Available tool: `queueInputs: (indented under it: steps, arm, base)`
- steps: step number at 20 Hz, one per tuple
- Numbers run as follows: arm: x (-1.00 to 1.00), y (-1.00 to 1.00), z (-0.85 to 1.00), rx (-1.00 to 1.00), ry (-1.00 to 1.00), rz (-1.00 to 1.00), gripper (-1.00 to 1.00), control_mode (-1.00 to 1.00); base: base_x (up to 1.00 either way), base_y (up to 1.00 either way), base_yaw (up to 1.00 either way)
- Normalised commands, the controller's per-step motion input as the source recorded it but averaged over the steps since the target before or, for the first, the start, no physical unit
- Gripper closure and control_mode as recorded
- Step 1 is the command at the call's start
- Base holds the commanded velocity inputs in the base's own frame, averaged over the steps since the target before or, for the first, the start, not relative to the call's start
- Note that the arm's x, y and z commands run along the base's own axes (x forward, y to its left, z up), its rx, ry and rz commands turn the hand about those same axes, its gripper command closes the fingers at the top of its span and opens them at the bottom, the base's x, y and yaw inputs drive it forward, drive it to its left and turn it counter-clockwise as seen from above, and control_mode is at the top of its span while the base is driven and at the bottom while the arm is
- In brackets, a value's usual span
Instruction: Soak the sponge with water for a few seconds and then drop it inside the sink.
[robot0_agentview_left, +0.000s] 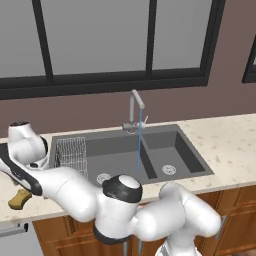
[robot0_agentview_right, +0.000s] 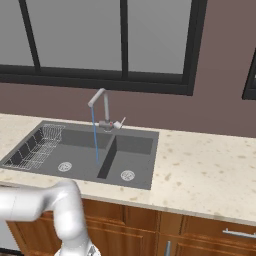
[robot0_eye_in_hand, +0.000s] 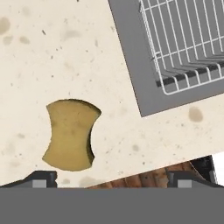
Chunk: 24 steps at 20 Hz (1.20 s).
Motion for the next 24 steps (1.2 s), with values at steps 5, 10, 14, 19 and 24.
queueInputs:
  steps: [5, 10, 14, 19, 24]
  arm:
    - [0.37, 0.1, -0.32, 0.0, 0.14, 0.0, -1.0, -1.0]
    - [0.14, 0.27, -0.19, 0.0, 0.14, 0.0, -1.0, -1.0]
    - [0.0, 0.45, -0.01, -0.02, 0.12, 0.0, -1.0, -1.0]
    - [0.0, 0.33, 0.0, -0.08, 0.09, 0.0, -1.0, -1.0]
    - [0.0, 0.15, 0.0, -0.12, 0.02, -0.05, -1.0, -1.0]
  base:
    - [0.0, 0.0, 0.0]
    - [0.0, 0.0, 0.0]
    - [0.0, 0.0, 0.0]
    - [0.0, 0.0, 0.0]
    - [0.0, 0.0, 0.0]
